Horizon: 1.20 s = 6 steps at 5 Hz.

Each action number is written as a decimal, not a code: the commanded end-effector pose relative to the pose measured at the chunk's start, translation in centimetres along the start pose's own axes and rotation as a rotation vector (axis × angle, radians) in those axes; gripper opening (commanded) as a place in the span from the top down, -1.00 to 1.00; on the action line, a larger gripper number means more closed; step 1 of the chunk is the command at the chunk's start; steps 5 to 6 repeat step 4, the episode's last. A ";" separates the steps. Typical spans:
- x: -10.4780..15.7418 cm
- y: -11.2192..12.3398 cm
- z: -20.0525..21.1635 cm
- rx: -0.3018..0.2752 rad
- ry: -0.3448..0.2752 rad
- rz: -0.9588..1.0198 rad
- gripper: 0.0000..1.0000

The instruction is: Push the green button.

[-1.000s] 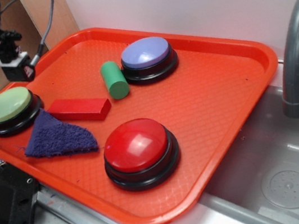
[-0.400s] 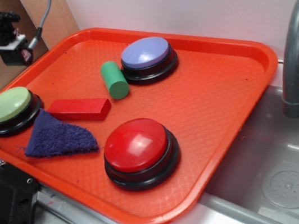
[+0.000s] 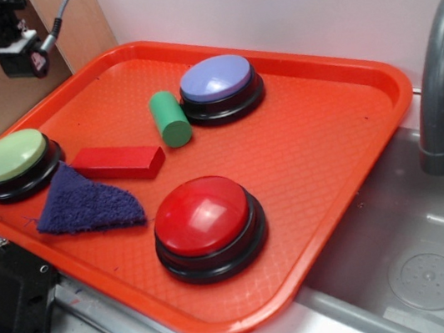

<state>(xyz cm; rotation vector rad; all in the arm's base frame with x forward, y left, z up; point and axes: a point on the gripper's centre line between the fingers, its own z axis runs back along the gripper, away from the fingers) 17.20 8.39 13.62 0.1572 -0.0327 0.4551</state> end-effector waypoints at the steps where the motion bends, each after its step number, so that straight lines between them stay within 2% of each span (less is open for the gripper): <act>1: 0.9 -0.2 2.5 -0.024 -0.083 -0.007 -1.00; 3: 1.0 -0.6 4.2 -0.047 -0.106 -0.009 -1.00; 4: 0.9 -0.7 5.3 -0.071 -0.141 -0.022 -1.00; 6: 0.9 -0.7 5.3 -0.071 -0.141 -0.022 -1.00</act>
